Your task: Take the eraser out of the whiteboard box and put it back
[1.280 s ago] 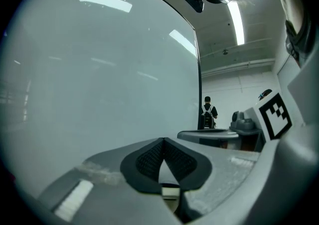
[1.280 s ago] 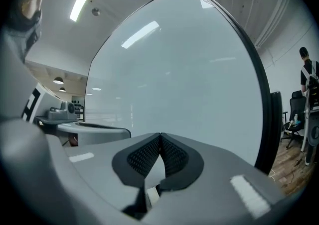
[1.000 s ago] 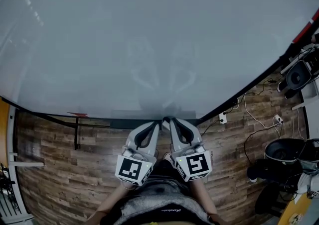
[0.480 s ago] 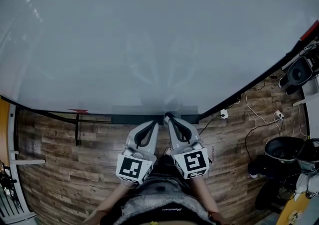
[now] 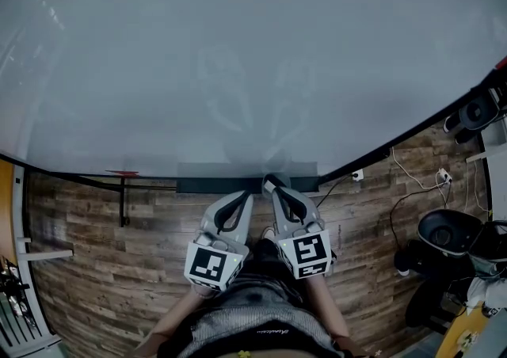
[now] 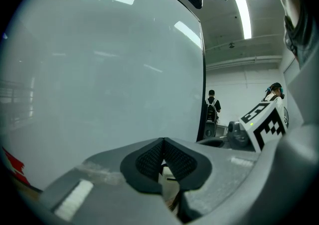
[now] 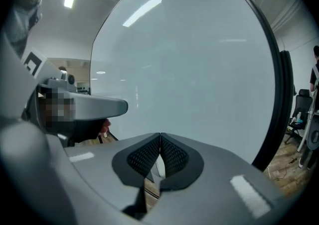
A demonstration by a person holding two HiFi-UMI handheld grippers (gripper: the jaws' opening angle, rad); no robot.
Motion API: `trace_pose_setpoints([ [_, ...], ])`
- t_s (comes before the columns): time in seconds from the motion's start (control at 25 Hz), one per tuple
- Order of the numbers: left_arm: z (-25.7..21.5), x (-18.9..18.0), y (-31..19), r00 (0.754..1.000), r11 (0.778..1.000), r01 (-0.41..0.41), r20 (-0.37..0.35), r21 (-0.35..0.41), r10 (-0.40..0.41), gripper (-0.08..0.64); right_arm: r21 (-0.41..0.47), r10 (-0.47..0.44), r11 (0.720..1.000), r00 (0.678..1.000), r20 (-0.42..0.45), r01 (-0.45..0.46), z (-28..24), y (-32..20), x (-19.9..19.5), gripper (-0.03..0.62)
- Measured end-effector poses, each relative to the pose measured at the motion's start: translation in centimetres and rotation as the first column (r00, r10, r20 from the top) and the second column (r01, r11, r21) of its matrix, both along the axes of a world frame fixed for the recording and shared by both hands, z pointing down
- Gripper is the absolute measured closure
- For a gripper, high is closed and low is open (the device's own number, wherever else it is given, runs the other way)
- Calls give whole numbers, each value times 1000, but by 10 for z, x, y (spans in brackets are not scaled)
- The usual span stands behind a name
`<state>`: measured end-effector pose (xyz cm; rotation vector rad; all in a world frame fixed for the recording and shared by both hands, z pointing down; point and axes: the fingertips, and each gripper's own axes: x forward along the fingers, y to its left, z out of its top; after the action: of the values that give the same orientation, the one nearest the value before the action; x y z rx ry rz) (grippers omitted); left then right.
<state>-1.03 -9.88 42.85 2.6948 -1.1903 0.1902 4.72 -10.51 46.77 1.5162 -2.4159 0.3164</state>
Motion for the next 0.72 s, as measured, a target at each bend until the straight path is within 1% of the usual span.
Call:
trace_pose_setpoints([
  [0.16,3,0,-1,1000,999,13,-14,-49,-14,560,-31,-3,1000,999,-33,2,12,0,3,589],
  [0.32,10,-1,-1,999,998,-4,32,-67,6,560,-56,-4,998,999,-51,1,20,0,6,589],
  [0.4,12,0,-1,998,995,-2,57,-99,7,560,-65,-4,998,998,-67,-1,25,-1,10,589],
  [0.48,11,2,-1,999,995,4,37,-95,0,560,-72,-12,997,996,-84,6,29,0,12,584],
  [0.56,12,2,0,1000,997,-3,19,-77,5,560,-74,-24,997,995,-94,17,32,1,12,537],
  [0.6,13,2,0,1000,997,-7,22,-80,9,560,-74,-27,997,995,-97,20,33,1,13,529],
  [0.72,15,0,-1,1000,993,3,22,-114,0,560,-87,-41,996,993,-107,32,39,-2,15,479],
])
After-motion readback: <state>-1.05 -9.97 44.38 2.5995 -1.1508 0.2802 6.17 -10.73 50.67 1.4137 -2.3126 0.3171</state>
